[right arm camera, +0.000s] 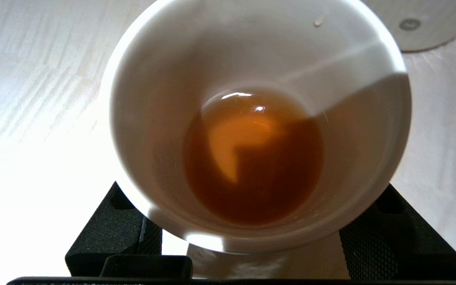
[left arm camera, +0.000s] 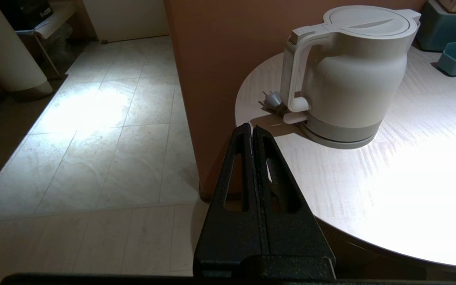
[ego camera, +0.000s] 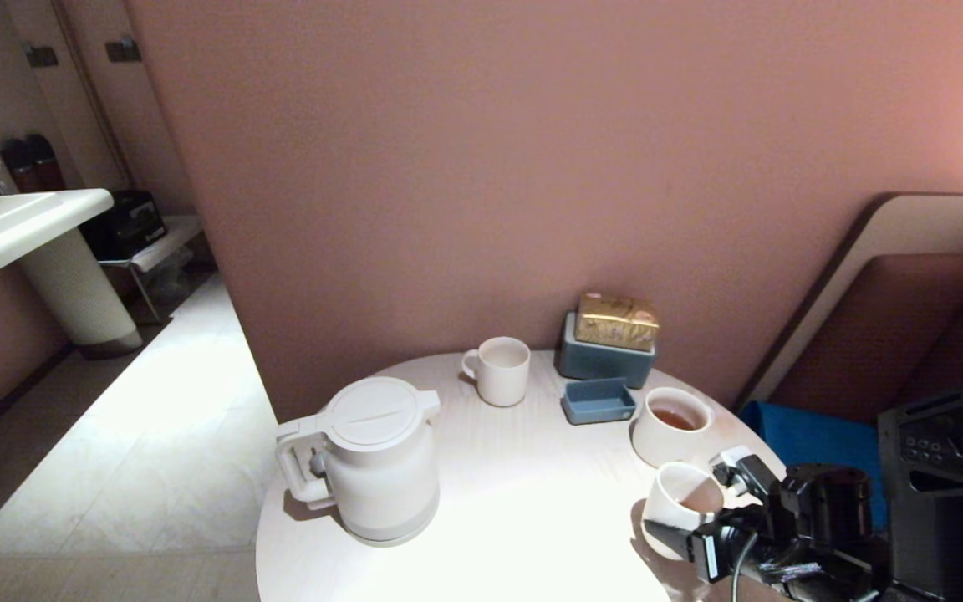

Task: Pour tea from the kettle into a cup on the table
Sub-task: Pick up the cup, then pour water into another cup

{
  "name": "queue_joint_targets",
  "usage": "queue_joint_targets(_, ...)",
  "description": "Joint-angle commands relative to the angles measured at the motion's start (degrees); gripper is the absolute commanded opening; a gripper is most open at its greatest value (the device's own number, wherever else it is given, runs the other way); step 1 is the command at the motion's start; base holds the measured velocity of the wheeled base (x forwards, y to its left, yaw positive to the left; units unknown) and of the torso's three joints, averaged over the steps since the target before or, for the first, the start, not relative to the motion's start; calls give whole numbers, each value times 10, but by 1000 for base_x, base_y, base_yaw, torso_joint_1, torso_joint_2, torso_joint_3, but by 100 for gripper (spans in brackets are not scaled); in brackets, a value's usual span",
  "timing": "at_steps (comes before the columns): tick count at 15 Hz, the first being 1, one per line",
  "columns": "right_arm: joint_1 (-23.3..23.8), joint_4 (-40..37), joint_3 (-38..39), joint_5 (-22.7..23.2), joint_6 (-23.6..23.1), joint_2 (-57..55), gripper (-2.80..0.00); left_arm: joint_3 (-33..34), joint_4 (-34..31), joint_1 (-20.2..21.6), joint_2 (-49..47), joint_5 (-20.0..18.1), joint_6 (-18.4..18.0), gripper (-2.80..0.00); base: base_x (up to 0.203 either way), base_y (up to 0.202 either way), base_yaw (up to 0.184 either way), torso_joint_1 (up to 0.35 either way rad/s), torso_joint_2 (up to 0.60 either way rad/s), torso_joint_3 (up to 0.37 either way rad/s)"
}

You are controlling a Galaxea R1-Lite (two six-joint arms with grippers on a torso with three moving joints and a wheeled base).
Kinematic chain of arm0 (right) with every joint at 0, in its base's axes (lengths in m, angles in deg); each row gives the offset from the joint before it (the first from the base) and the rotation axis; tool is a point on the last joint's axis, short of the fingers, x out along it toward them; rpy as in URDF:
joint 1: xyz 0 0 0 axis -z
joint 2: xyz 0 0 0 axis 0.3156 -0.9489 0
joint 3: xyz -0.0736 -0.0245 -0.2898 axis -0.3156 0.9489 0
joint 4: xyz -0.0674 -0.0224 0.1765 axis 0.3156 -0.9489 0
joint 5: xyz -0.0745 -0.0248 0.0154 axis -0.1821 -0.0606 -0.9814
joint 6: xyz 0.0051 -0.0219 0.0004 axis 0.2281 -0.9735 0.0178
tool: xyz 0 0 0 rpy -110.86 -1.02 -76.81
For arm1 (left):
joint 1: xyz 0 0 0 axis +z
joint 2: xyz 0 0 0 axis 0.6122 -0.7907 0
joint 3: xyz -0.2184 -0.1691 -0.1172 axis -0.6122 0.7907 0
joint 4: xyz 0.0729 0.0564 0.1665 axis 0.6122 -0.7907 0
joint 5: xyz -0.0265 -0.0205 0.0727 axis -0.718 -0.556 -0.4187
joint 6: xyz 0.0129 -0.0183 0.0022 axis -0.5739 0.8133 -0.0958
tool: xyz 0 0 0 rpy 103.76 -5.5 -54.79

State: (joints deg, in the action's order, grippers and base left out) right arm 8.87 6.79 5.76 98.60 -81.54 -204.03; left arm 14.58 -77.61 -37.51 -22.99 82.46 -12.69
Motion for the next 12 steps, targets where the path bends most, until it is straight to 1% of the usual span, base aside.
queue_joint_targets(1,3,28,21,0,-2,24,-280,0,0,0,-1,0,0,-280,0,0,0,0,0,0)
queue_joint_targets(3,24,28,55,-2,-9,46,-280,0,0,0,0,0,0,-280,0,0,0,0,0,0)
queue_joint_targets(4,48,28,66,-2,-21,49,-280,0,0,0,-1,0,0,-280,0,0,0,0,0,0)
queue_joint_targets(8,181,28,71,2,-71,49,-280,0,0,0,-1,0,0,-280,0,0,0,0,0,0)
queue_joint_targets(9,207,28,66,7,-86,47,-280,0,0,0,0,0,0,-280,0,0,0,0,0,0)
queue_joint_targets(10,226,28,56,12,-100,45,-280,0,0,0,-1,0,0,-280,0,0,0,0,0,0)
queue_joint_targets(12,238,28,30,14,-108,44,-280,0,0,0,-1,0,0,-280,0,0,0,0,0,0)
